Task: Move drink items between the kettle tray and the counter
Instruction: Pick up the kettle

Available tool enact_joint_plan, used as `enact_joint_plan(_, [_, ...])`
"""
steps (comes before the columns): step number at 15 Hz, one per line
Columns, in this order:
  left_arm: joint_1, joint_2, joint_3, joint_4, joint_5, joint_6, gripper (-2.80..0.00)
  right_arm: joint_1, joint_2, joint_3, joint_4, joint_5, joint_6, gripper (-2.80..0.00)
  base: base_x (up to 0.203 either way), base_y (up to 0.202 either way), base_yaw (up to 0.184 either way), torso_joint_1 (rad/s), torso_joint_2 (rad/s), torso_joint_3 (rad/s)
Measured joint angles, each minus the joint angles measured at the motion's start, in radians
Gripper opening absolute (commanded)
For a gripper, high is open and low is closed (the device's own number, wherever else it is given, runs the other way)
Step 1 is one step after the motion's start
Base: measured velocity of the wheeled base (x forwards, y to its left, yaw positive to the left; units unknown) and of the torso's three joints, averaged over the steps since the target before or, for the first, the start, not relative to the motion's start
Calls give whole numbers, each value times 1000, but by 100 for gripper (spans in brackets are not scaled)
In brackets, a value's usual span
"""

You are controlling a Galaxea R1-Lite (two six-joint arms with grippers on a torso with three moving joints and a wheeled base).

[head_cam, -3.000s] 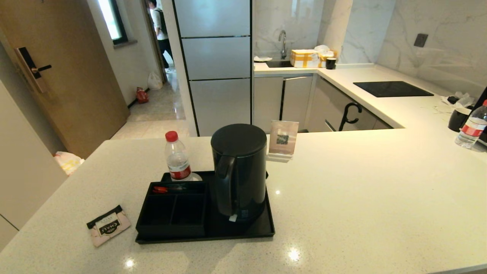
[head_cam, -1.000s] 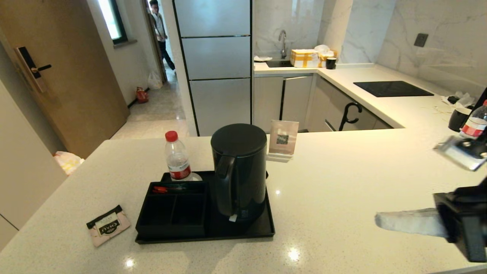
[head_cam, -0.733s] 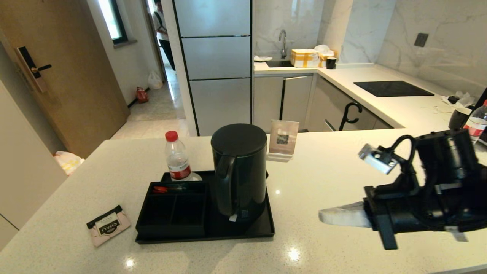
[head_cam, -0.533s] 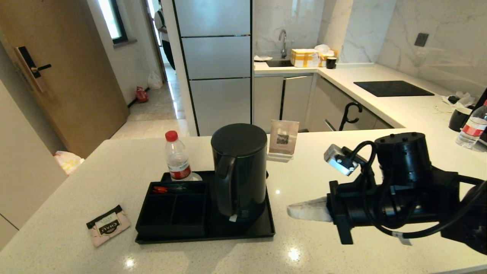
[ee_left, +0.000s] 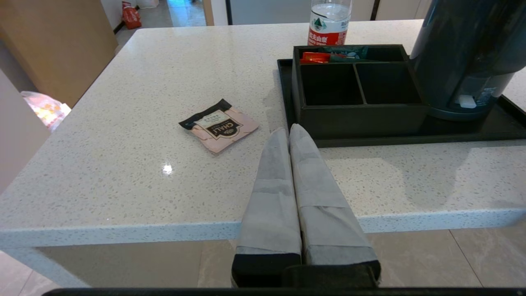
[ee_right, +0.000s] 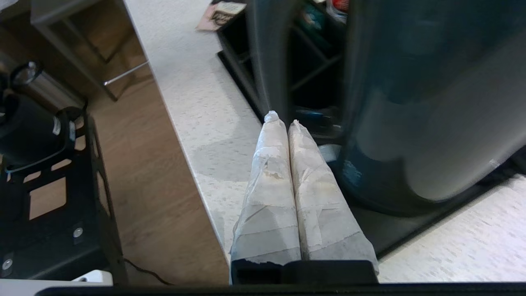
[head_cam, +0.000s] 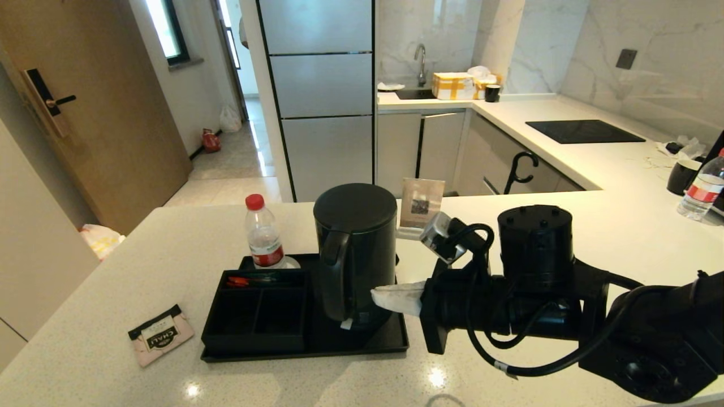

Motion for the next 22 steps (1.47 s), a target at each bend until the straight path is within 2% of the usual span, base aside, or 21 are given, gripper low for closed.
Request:
enact_joint_plan(5, [0, 0, 0, 0, 0, -1, -280, 50, 13, -19, -7, -59, 1, -280, 0, 0, 0, 0, 0, 0])
enact_joint_plan(11, [-1, 0, 0, 0, -1, 0, -280, 118, 58, -53, -7, -72, 5, -280, 0, 0, 0, 0, 0, 0])
enact_joint_plan(22, [0, 0, 0, 0, -1, 0, -280, 123, 109, -129, -22, -92, 22, -280, 0, 0, 0, 0, 0, 0])
